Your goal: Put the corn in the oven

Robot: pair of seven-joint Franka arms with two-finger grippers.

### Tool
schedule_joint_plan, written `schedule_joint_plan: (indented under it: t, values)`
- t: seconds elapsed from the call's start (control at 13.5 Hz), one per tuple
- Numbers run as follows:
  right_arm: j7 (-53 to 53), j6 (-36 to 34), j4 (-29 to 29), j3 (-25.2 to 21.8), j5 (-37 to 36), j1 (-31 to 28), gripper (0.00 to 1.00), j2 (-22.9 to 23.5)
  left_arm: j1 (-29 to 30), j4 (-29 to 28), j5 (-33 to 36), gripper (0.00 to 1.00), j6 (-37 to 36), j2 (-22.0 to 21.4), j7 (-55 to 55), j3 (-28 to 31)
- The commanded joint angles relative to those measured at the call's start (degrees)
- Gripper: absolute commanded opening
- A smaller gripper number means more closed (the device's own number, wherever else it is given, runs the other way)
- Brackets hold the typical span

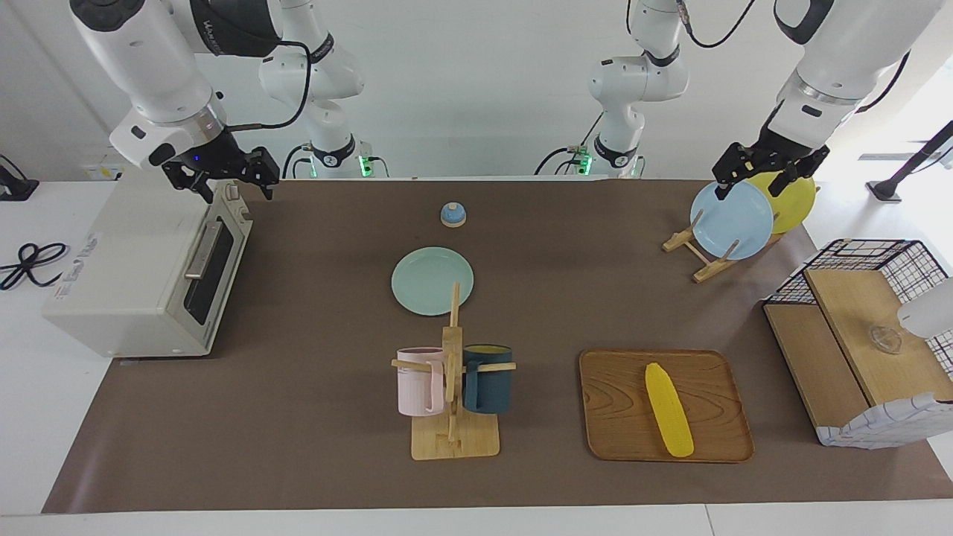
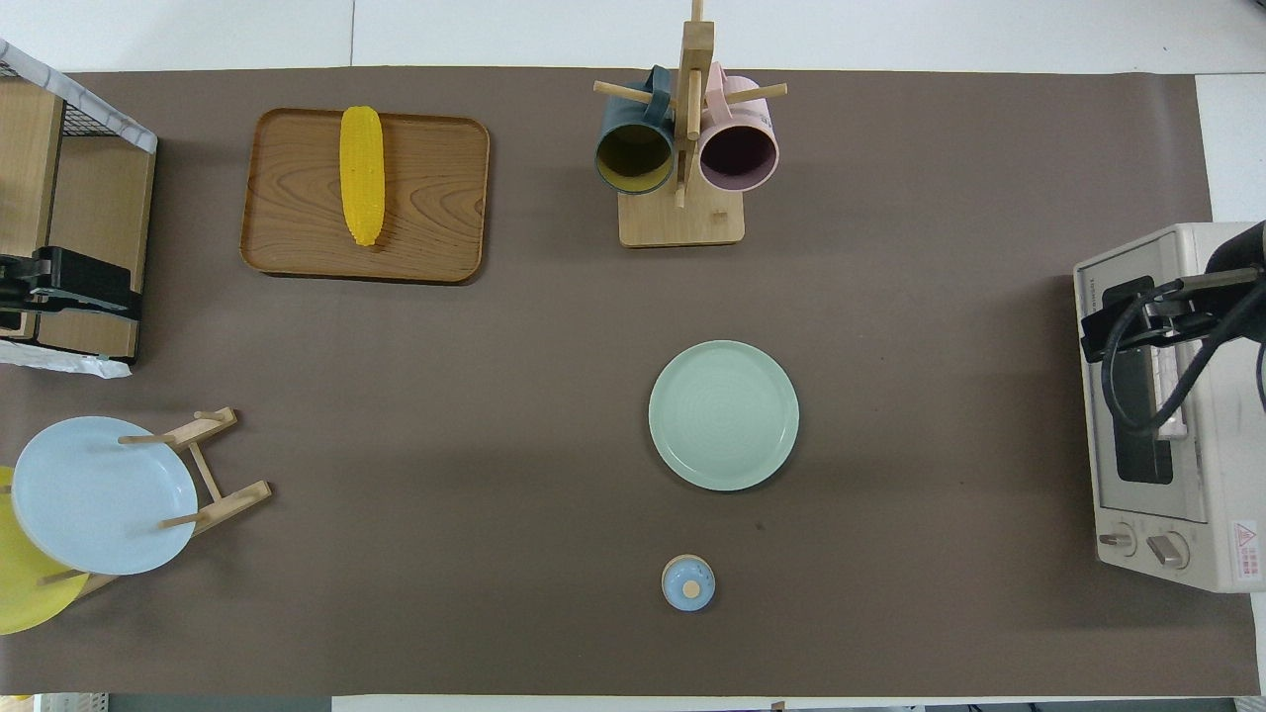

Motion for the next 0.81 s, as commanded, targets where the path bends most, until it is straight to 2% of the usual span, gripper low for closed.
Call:
schedule_joint_plan:
  t: [0.0,0.44,0.74]
  values:
    - [0.4,-0.6,-0.8,0.2,1.4,-0.5,1.00,-0.8,-0.1,0.6,-0.4,1.00,0.1,0.3,-0.3,0.1]
    - [0.4,-0.6,-0.8,0.2,1.4,-0.5,1.00,-0.8,-0.1,0.1,-0.5,1.00,1.0,0.2,-0.2,0.1]
    - [0.4,-0.6,-0.8,0.2,1.4,-0.5,1.00,-0.8,-0.2,-3.3,-0.5,1.00,7.7,-0.4,-0.3,0.0]
